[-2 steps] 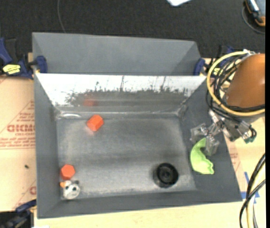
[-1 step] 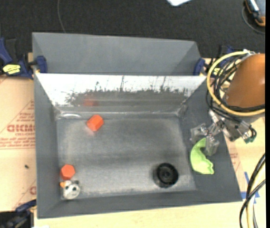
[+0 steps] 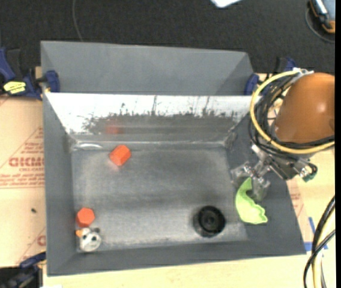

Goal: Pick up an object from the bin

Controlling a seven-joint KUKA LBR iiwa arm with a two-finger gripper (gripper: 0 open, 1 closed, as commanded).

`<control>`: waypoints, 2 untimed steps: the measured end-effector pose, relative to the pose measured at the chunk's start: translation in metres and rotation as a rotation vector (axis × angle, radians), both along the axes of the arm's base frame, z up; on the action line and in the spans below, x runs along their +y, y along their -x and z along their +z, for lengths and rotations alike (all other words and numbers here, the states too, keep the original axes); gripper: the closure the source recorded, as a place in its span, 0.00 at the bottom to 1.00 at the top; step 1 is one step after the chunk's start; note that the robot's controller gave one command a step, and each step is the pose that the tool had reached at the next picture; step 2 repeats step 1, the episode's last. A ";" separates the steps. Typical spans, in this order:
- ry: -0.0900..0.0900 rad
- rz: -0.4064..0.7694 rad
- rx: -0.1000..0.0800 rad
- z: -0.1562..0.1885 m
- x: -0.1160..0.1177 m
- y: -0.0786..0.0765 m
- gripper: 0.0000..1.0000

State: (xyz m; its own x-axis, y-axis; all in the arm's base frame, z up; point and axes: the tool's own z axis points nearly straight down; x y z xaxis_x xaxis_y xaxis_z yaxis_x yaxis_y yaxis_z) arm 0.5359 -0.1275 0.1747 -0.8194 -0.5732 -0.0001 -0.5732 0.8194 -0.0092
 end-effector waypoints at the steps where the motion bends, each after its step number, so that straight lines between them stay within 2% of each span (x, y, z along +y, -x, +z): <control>1: 0.001 -0.076 -0.008 0.207 -0.007 -0.011 1.00; 2: 0.001 -0.076 -0.008 0.207 -0.007 -0.011 1.00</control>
Offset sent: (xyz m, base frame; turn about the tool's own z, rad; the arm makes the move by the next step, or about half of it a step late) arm 0.0000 0.0000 0.0000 0.0000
